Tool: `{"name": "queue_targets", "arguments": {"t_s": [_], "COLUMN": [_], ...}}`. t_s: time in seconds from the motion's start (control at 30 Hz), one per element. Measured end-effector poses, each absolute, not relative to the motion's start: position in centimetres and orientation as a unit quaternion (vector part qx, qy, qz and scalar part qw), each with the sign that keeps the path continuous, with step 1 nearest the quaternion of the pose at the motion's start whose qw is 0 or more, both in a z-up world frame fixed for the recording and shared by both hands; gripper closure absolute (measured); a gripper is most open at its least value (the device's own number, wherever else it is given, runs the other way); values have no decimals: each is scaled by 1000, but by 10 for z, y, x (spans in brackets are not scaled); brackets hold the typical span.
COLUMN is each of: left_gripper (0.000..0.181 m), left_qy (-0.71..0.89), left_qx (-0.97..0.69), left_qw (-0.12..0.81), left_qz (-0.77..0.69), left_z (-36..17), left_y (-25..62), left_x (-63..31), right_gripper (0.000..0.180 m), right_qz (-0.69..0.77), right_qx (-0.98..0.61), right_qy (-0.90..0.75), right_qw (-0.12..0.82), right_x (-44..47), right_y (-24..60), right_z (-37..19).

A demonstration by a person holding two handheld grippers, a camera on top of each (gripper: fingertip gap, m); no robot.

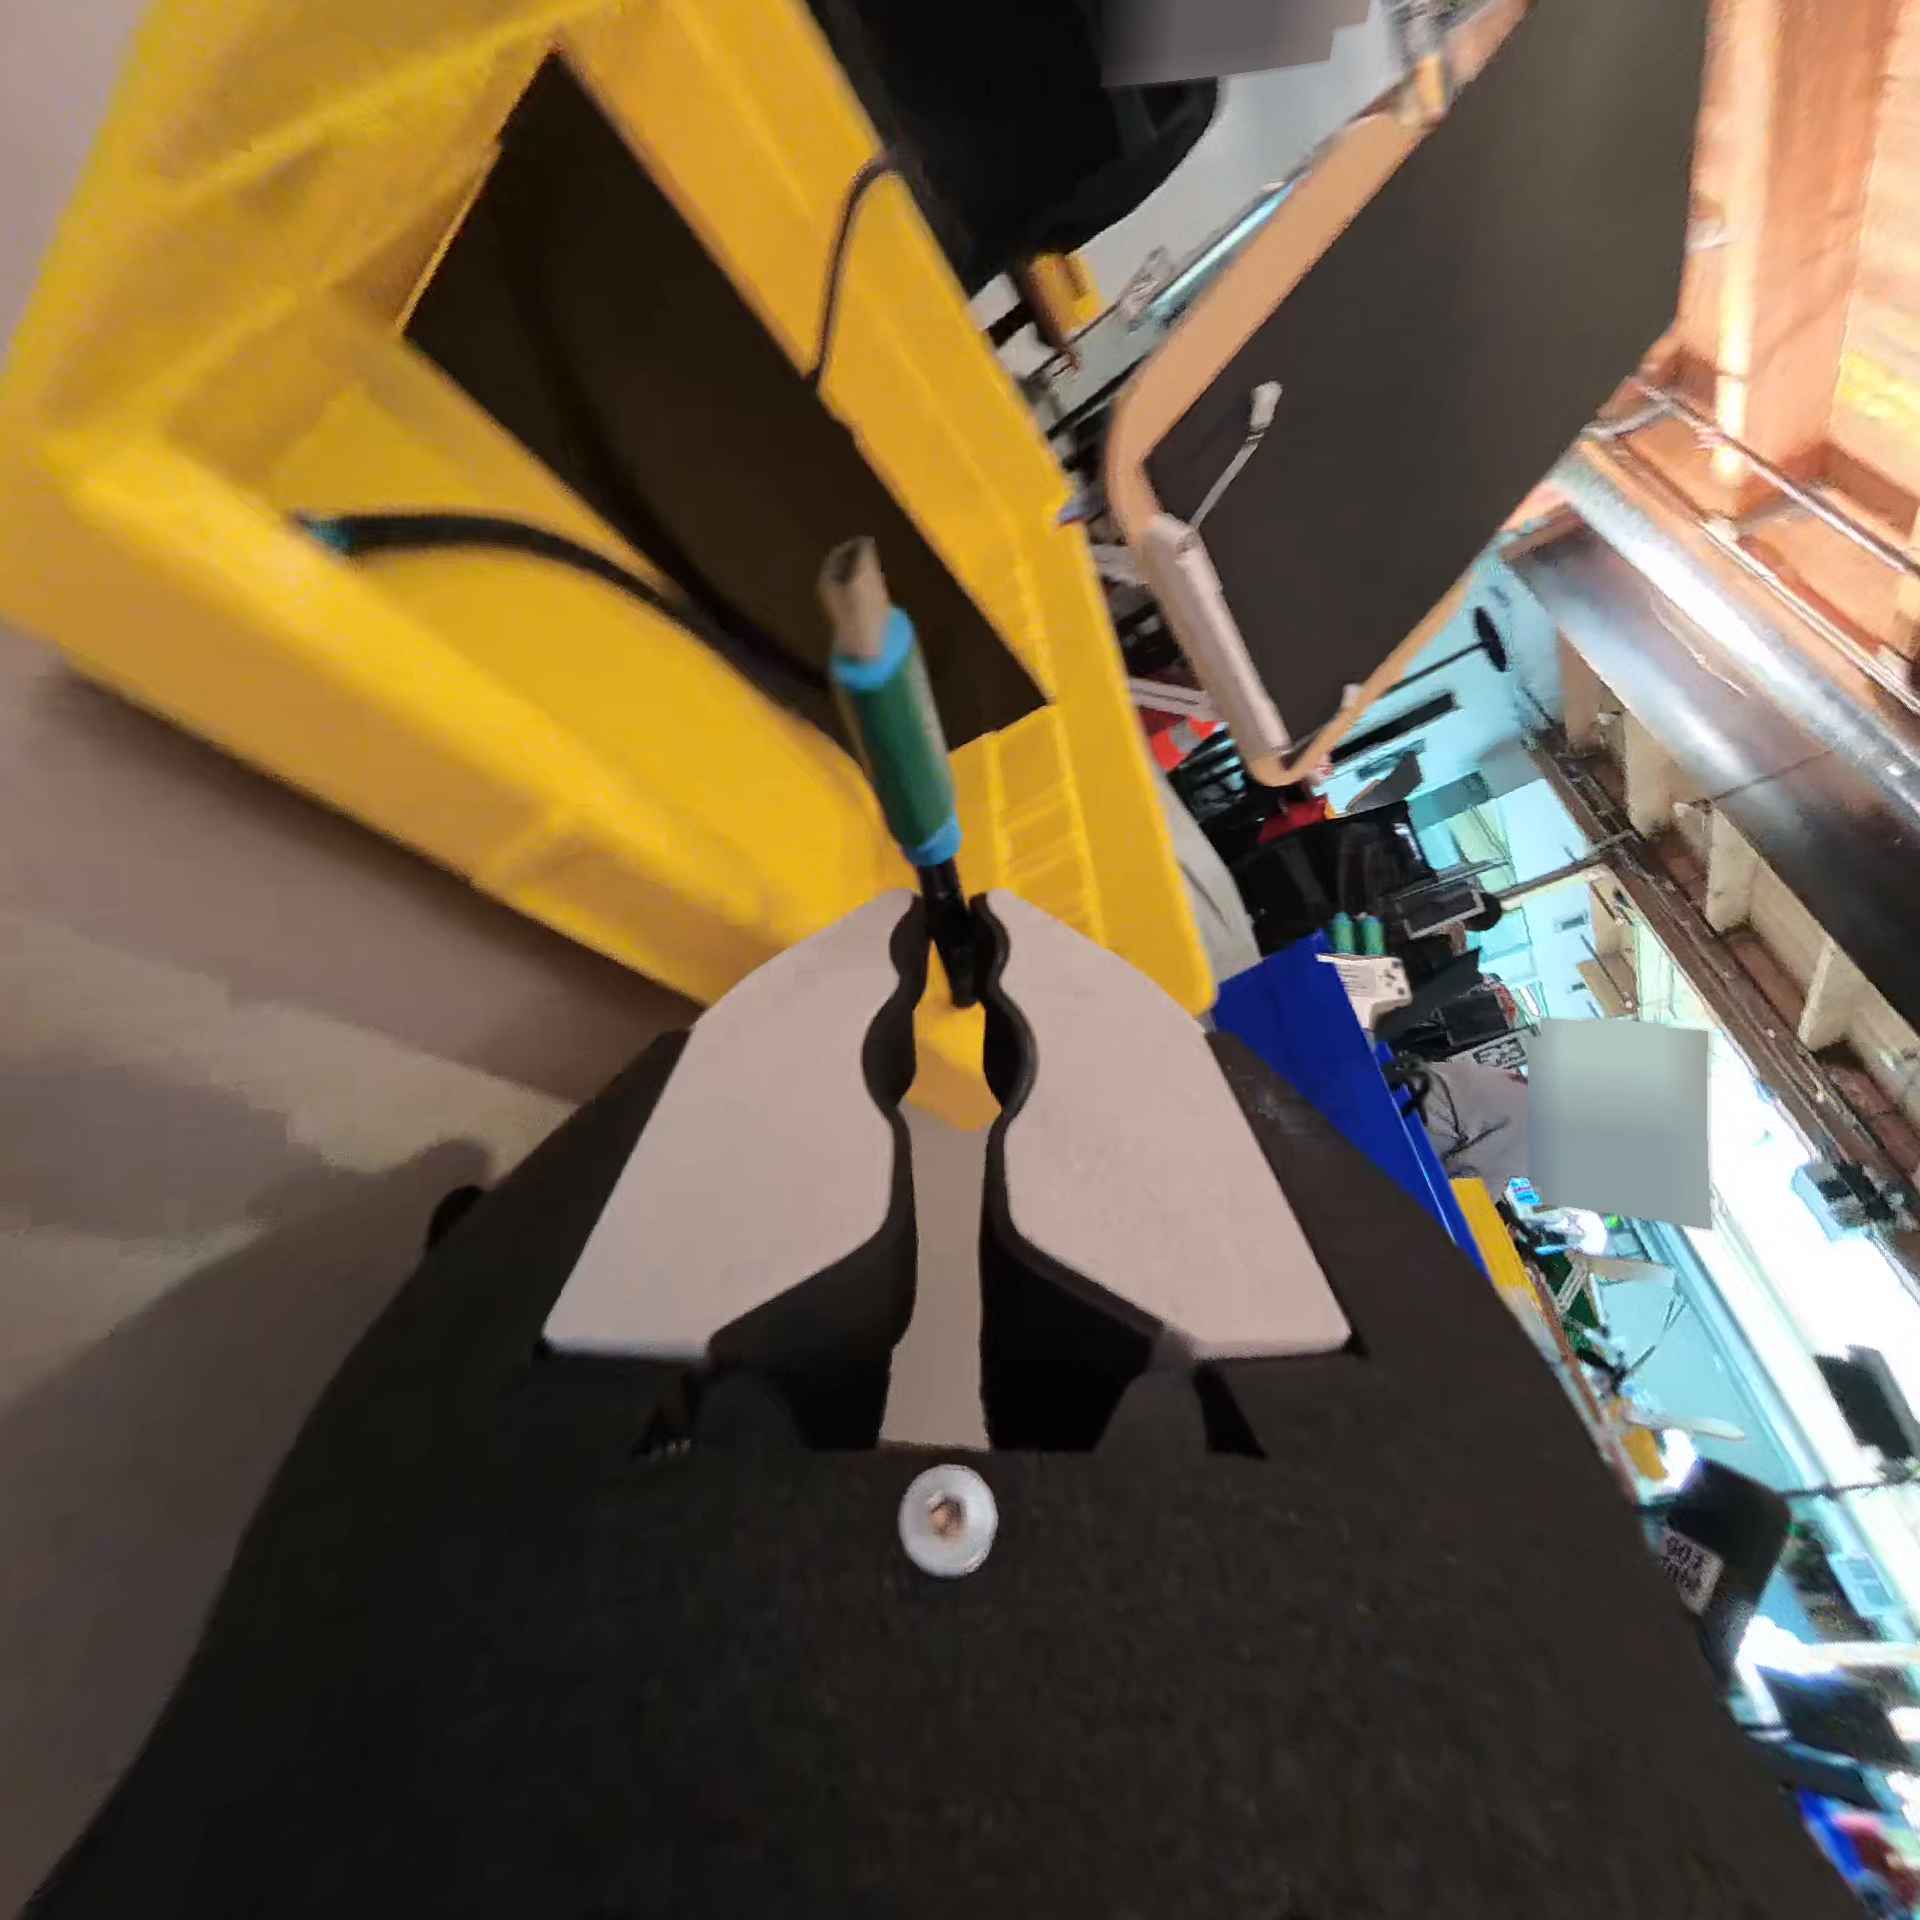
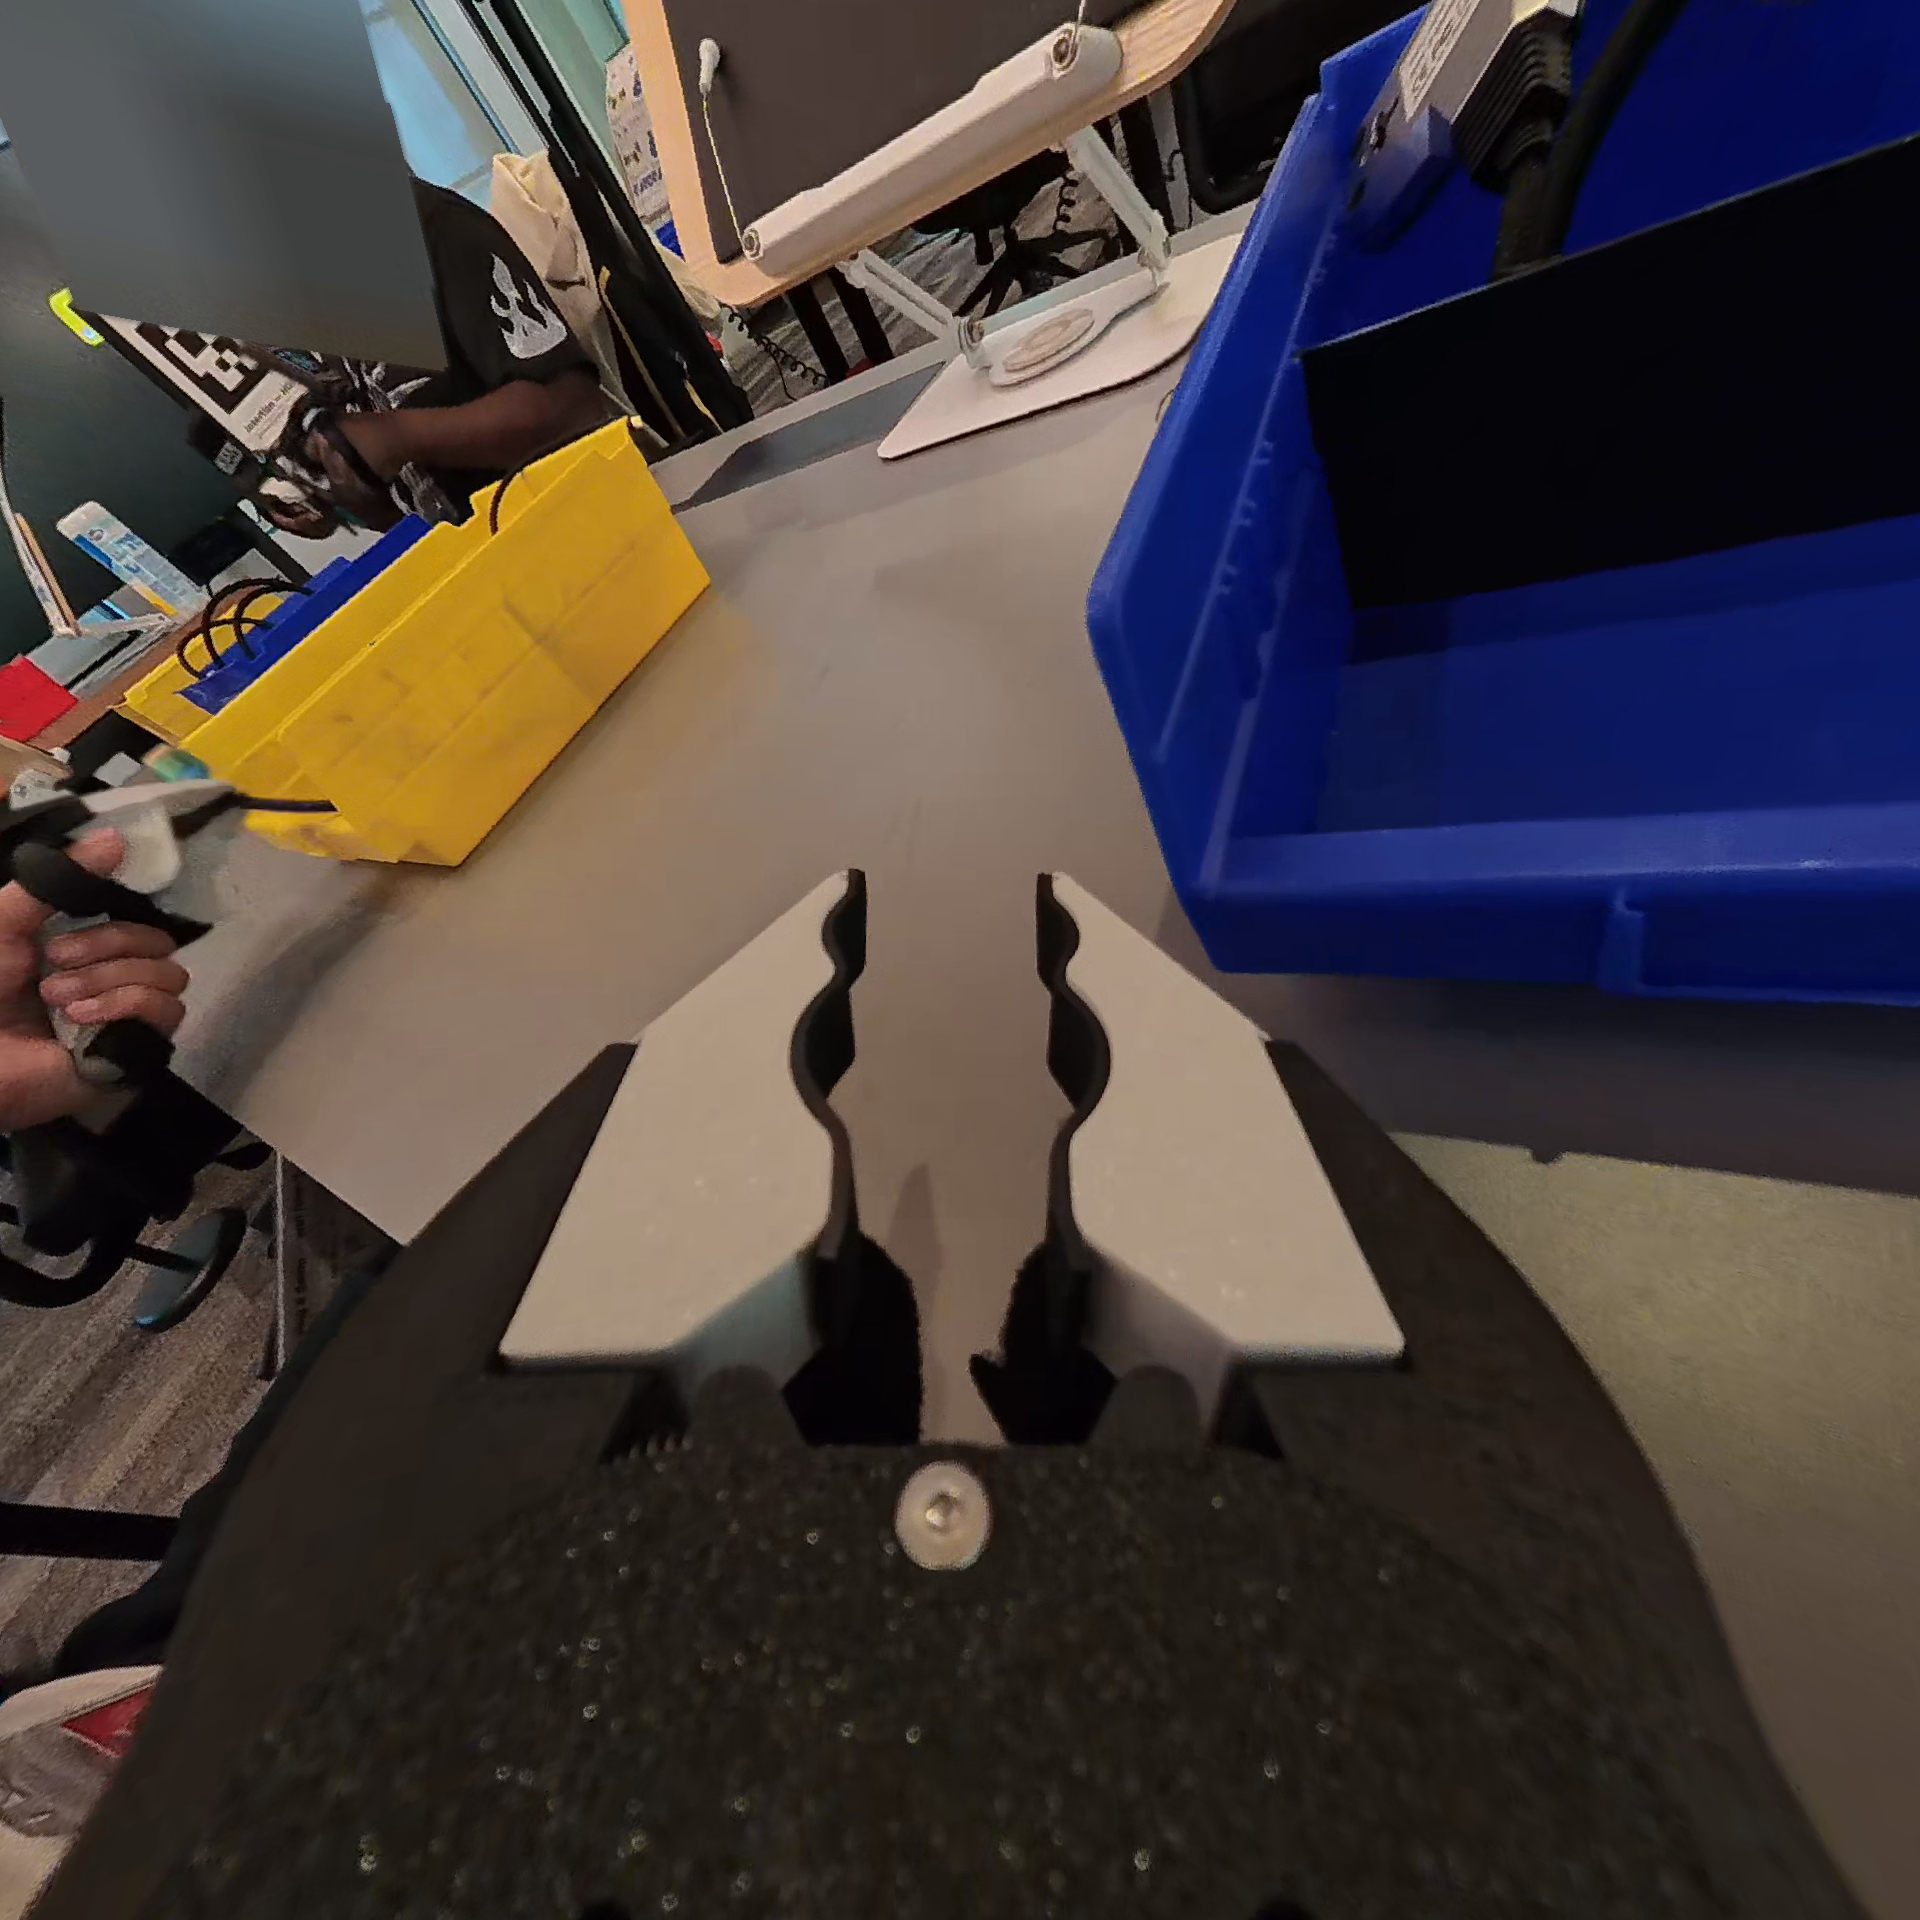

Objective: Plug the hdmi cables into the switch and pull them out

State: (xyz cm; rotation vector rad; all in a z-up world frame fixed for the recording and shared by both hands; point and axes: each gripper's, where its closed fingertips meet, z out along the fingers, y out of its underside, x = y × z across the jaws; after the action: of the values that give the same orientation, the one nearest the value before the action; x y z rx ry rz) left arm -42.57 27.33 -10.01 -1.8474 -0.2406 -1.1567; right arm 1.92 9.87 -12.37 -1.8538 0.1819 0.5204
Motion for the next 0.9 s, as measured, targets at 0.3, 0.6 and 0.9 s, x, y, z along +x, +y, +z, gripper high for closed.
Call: {"name": "queue_targets", "arguments": {"t_s": [0.3, 0.6, 0.9], "left_gripper": [174, 174, 174], "left_qy": [77, 237, 216], "left_qx": [-624, -491, -738], "left_qw": [617, 577, 168], "left_qz": [-474, -608, -616], "left_z": [36, 101, -117], "left_y": [244, 152, 145], "left_x": [-410, -309, -194], "right_gripper": [147, 148, 149], "right_qz": [233, 236, 238], "right_qx": [-784, -780, -779], "right_qy": [65, 58, 58], "right_qw": [571, 576, 577], "right_x": [13, 12, 13], "right_y": [95, 90, 87], "right_z": [-119, -115, -114]}}
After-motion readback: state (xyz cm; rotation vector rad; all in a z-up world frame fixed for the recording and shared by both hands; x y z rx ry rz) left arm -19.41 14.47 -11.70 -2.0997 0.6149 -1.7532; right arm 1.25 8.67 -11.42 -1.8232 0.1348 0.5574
